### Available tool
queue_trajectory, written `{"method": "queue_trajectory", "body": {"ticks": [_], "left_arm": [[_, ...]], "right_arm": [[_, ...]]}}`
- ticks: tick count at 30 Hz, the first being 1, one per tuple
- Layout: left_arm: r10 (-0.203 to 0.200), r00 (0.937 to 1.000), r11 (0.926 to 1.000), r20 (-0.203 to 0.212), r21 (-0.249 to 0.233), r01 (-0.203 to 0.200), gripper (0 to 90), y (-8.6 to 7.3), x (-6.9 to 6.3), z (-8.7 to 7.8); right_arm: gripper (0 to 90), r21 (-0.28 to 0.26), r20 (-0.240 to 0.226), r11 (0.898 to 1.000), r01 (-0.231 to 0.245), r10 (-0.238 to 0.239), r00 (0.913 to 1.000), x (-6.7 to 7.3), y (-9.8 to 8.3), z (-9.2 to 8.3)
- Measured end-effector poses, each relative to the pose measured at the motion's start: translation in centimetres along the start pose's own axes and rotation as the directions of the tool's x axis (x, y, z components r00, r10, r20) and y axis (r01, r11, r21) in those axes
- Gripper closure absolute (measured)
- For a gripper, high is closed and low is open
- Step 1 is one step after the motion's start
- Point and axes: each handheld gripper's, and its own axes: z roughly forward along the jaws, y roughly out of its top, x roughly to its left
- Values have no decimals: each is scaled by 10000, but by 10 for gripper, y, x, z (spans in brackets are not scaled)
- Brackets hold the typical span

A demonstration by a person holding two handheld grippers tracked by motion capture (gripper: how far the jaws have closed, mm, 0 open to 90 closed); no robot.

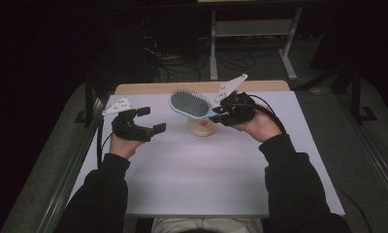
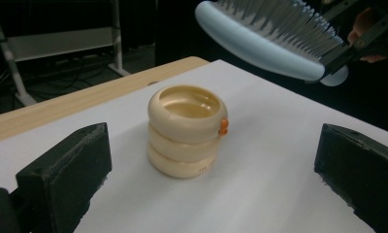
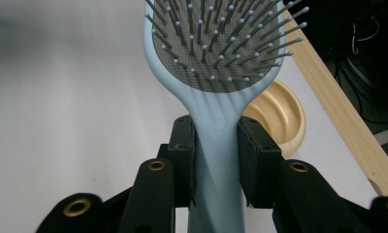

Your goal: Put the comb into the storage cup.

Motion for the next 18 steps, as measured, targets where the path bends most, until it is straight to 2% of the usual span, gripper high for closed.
{"method": "queue_trajectory", "body": {"ticks": [12,18], "left_arm": [[100,9995,9998,289,144,-105,0,9,-10,22],[-34,9994,9998,332,210,27,0,15,-11,34]], "right_arm": [[680,-93,59,10000,-25,26,10000,-1,7,11],[680,-169,158,9999,28,-26,9999,-1,8,14]]}}
